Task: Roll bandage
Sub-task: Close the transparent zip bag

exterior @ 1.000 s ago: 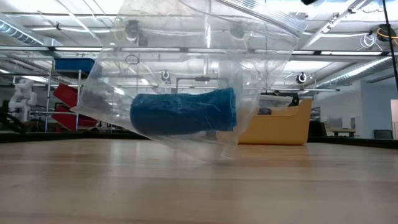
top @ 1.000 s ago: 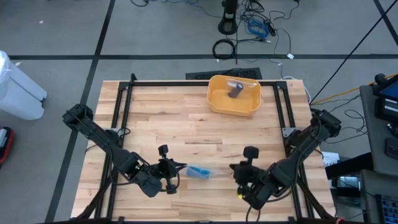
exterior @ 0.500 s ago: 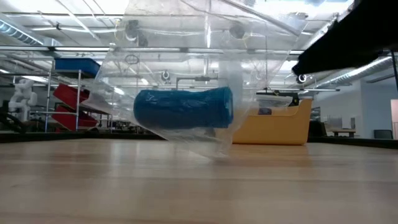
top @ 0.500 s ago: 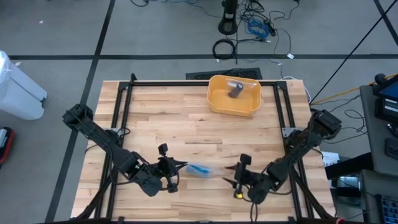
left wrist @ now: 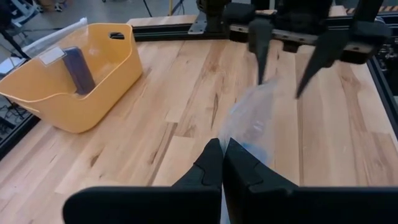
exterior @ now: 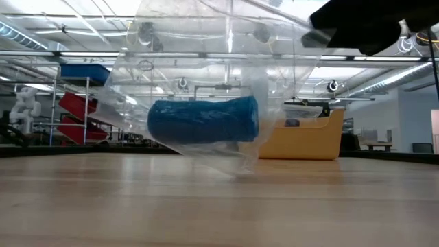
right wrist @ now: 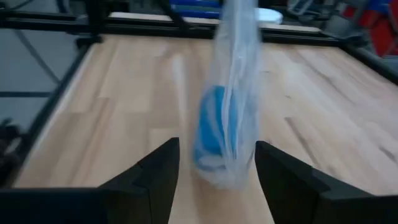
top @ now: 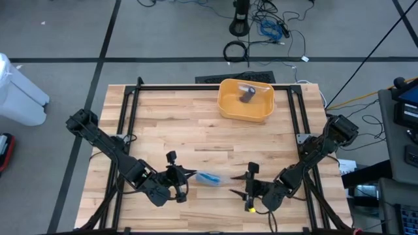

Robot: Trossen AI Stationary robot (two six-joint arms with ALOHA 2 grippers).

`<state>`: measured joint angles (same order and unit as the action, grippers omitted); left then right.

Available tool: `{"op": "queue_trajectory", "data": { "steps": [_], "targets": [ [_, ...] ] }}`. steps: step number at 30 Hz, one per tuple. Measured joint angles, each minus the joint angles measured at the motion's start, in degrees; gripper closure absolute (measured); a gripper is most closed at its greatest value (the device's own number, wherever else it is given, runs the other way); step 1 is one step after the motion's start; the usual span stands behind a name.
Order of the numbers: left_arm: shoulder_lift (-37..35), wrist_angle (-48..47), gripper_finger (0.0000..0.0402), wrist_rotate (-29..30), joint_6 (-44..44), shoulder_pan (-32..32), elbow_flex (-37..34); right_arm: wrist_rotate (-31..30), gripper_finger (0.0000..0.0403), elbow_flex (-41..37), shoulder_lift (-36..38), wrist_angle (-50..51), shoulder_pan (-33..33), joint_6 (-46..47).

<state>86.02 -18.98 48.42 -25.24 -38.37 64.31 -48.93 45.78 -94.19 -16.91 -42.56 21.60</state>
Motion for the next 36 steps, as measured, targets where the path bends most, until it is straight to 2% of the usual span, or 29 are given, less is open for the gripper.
{"op": "queue_trajectory", "data": {
  "steps": [3, 5, 8, 9, 15, 20, 23, 29, 33, 36],
  "targets": [
    [0.00, 0.00, 0.0401, -0.14, -0.04, 0.02, 0.00, -0.17, 0.0238, 0.00, 0.00, -0.85, 1.45, -0.12],
    [0.00, 0.00, 0.0401, -0.17, -0.98, 0.02, 0.00, 2.38, 0.0284, 0.00, 0.02, -0.71, 2.63, 0.03],
    [0.00, 0.00, 0.0401, -0.17, -1.48, 0.04, 0.00, 7.64, 0.0375, 0.00, 0.02, -0.22, 4.31, -0.33],
    [0.00, -0.02, 0.0401, -0.17, -1.48, 0.04, 0.00, 8.23, 0.0388, 0.00, 0.02, -0.28, 4.65, -0.81],
    [0.00, -0.02, 0.0401, -2.34, -1.46, 0.04, 0.00, 8.73, 0.0402, -0.01, 1.32, 0.83, 5.80, -1.84],
    [0.00, 0.03, 0.0401, -10.21, -1.02, 0.04, 0.00, 11.95, 0.0403, -0.02, 7.79, 9.69, 5.80, -0.30],
    [0.00, 0.24, 0.0392, -10.79, -1.04, 0.04, 0.00, 16.26, 0.0403, 0.00, 12.60, 14.06, 5.78, 0.19],
    [0.32, 3.12, 0.0339, -11.07, 2.93, 0.48, 0.00, 29.04, 0.0403, 0.00, 17.14, 20.81, 7.93, 1.02],
    [2.55, 8.60, 0.0291, -14.99, 8.06, 1.94, 0.00, 31.97, 0.0403, 0.00, 16.00, 22.93, 9.54, 2.74],
    [4.43, 12.94, 0.0253, -15.67, 11.84, 3.41, 0.00, 32.66, 0.0403, 0.00, 14.82, 22.82, 9.95, 2.33]
  ]
}}
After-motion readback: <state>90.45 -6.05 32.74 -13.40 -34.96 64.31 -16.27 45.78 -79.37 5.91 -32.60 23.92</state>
